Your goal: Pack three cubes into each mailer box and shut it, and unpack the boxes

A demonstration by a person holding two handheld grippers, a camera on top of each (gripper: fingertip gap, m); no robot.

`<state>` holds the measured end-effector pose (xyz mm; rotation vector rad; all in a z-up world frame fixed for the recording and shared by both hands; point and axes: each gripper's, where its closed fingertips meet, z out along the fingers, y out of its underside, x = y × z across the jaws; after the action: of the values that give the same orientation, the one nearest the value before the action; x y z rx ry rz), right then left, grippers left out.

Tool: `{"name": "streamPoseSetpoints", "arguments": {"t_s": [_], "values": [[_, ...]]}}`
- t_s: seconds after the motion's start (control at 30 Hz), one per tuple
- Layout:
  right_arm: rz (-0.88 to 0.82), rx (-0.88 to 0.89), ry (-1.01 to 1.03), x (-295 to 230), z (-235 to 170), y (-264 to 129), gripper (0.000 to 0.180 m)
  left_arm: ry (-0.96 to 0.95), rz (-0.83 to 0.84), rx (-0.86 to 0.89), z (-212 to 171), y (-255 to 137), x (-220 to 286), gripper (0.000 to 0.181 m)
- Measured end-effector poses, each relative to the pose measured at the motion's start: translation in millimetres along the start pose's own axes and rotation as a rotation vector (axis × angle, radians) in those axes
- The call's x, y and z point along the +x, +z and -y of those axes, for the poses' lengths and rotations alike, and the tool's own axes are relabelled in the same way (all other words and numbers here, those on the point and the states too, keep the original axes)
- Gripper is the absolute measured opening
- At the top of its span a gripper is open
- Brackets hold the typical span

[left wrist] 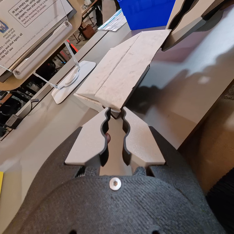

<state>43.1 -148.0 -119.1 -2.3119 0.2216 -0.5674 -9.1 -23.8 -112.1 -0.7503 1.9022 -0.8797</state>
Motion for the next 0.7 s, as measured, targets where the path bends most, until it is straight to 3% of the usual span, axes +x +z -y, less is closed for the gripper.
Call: {"name": "streamPoseSetpoints", "arguments": {"t_s": [0.33,0.7], "values": [[-0.039,-0.025,-0.042,1.9,0.0,1.4,0.003,-0.001,0.041,0.014,1.9,-0.5,-5.9,0.02],[-0.036,-0.016,-0.037,1.2,2.6,1.2,0.003,0.081,0.073,0.036,4.0,1.2,-11.2,0.009]]}}
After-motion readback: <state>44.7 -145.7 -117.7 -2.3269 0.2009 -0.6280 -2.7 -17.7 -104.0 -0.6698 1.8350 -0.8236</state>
